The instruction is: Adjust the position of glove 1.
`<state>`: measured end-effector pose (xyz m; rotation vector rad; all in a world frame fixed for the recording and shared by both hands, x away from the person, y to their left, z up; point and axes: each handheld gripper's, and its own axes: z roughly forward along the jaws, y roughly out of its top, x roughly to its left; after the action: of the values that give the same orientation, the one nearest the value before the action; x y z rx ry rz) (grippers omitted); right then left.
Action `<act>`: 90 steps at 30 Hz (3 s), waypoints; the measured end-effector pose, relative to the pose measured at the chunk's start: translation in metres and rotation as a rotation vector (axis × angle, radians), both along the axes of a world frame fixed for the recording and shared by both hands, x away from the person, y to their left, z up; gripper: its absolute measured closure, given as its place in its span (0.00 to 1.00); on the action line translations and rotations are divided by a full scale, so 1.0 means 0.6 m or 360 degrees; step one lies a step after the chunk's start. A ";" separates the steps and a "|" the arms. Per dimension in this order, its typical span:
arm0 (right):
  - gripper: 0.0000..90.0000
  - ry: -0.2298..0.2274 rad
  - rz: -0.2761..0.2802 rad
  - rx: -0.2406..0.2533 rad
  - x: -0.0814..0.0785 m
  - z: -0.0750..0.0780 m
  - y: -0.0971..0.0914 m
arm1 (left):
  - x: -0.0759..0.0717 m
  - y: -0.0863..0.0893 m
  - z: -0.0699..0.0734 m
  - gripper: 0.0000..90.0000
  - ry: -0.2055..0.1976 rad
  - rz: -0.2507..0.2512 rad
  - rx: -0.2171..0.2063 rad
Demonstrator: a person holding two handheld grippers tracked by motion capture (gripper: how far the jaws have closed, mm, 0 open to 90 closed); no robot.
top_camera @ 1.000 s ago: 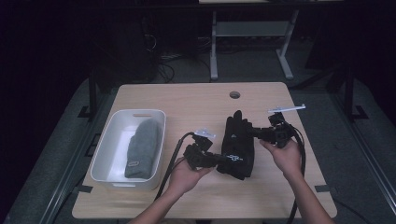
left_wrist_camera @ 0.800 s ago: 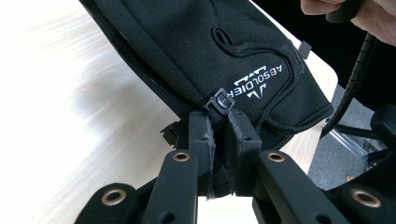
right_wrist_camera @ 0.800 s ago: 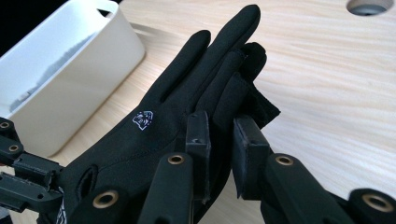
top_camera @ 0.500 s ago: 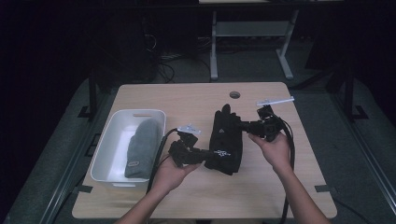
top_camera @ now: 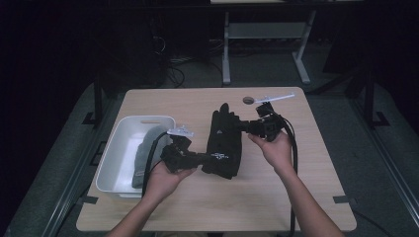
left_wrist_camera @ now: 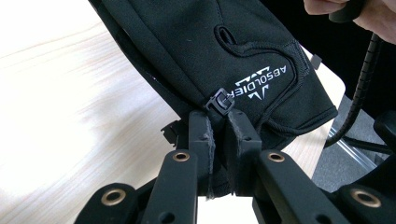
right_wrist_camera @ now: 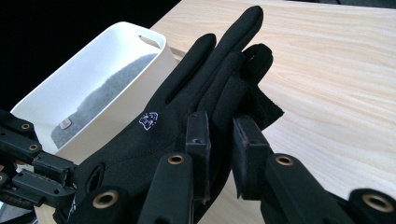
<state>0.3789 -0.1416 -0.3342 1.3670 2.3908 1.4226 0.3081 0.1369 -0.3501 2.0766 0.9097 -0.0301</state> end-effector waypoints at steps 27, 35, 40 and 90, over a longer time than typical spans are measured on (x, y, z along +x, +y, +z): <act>0.87 -0.0020 0.0116 -0.0036 0.032 0.028 0.103 | -0.001 0.090 0.020 0.91 -0.0014 0.0131 -0.0034; 0.87 -0.0033 0.0138 -0.0041 0.040 0.034 0.132 | 0.000 0.112 0.022 0.91 -0.0018 0.0163 -0.0024; 0.87 -0.0021 0.0148 -0.0029 0.044 0.034 0.146 | -0.001 0.125 0.022 0.91 -0.0017 0.0182 -0.0021; 0.87 -0.0032 0.0255 0.0017 0.063 0.030 0.256 | -0.009 0.228 0.016 0.92 -0.0010 0.0339 -0.0006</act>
<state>0.4168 0.0120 -0.3164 1.1799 2.5342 1.4789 0.3028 0.2735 -0.3404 1.9648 1.1209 0.0875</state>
